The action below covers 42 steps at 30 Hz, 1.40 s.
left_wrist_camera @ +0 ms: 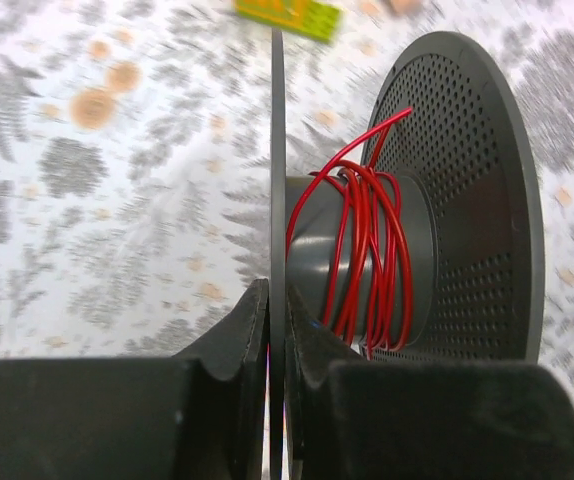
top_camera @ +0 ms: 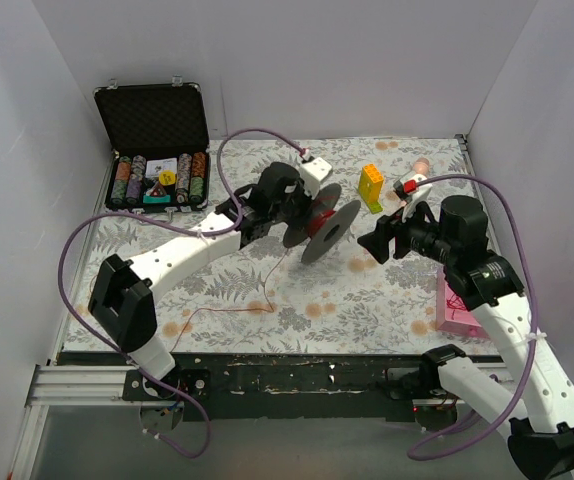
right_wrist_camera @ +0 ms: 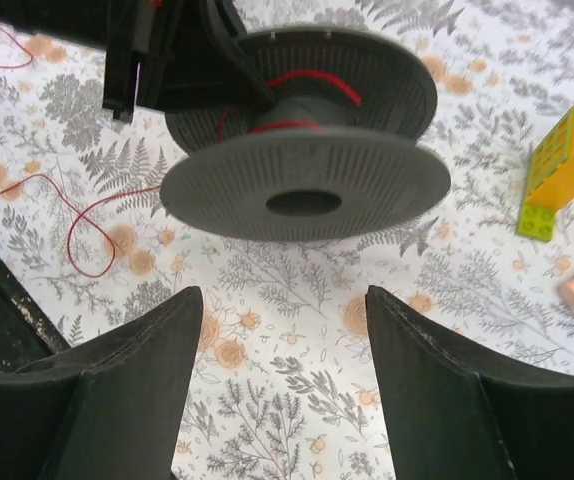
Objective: Wrap the cables
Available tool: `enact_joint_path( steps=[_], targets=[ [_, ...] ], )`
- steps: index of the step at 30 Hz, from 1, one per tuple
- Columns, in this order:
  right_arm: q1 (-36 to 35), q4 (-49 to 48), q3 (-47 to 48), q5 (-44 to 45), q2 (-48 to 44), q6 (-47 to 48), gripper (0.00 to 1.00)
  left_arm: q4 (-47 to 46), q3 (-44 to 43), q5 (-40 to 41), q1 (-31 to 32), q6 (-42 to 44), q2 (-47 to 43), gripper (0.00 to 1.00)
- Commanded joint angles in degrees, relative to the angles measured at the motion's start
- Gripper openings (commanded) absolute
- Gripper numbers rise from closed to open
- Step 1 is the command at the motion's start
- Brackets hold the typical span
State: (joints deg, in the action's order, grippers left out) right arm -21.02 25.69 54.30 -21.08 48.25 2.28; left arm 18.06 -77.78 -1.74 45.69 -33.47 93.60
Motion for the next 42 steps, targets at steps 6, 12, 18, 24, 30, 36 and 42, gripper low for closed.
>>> enact_joint_path(
  steps=[6,12,18,24,30,36,42],
  targets=[
    [-1.0,-14.0,-5.7,0.4,-3.6,-13.3,0.8,2.7,-18.3,7.7,-6.7,-1.1,-7.6,0.0],
    [-18.0,-36.6,-21.1,9.5,-1.3,-17.3,0.81,7.5,-29.4,10.0,-6.9,1.6,-7.6,0.0],
    [-30.0,-57.6,-19.5,14.8,17.3,-15.6,0.87,10.8,-37.6,12.0,-6.9,2.7,-7.6,0.0],
    [-30.0,-74.1,-12.4,18.0,34.8,-19.6,0.9,12.7,-44.4,12.2,-6.9,2.4,-7.6,0.0],
    [-29.7,-78.9,-6.6,27.3,45.5,-24.8,0.91,13.7,-49.5,10.9,-6.9,1.9,-7.3,0.0],
    [-28.3,-81.1,1.4,23.5,56.4,-30.8,0.88,15.2,-56.5,7.3,-6.9,0.3,-5.4,0.0],
    [-27.5,-90.4,2.9,28.3,62.5,-38.3,0.8,15.6,-57.9,6.7,-6.9,-0.6,-5.2,0.0]
  ],
)
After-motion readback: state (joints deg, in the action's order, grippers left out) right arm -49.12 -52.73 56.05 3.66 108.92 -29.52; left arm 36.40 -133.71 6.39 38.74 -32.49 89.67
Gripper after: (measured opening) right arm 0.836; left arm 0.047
